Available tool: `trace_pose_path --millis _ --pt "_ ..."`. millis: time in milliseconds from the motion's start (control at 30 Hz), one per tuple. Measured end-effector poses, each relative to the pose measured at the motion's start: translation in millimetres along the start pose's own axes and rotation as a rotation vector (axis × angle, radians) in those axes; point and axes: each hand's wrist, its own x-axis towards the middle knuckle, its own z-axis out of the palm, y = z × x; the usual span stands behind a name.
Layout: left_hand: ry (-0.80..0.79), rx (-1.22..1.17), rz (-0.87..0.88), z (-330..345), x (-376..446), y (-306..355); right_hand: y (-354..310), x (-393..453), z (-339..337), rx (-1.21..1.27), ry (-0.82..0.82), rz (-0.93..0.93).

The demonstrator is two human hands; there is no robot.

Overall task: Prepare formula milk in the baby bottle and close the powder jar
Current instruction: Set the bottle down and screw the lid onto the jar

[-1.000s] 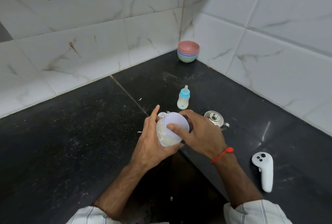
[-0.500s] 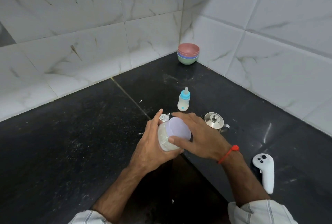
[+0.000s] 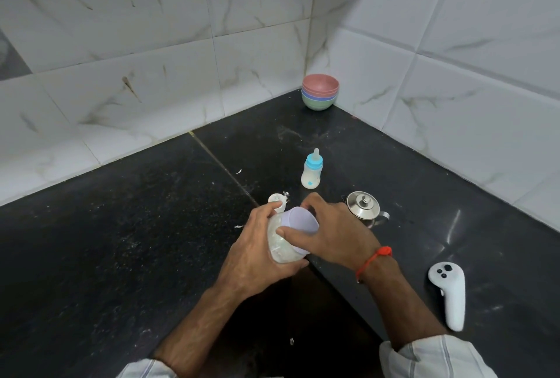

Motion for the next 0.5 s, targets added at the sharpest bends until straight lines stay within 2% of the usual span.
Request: trace_pose_path --millis 100,267,500 --pt "0.015 0.023 0.002 -3 3 3 2 2 -4 0.07 -0.004 -0.058" --pt "0.039 0.002 0.012 -10 10 5 10 3 -15 0.14 -0.083 -0.323" --pt "-0.015 -0.06 0.051 -9 12 7 17 1 -35 0.156 -0.179 -0.437"
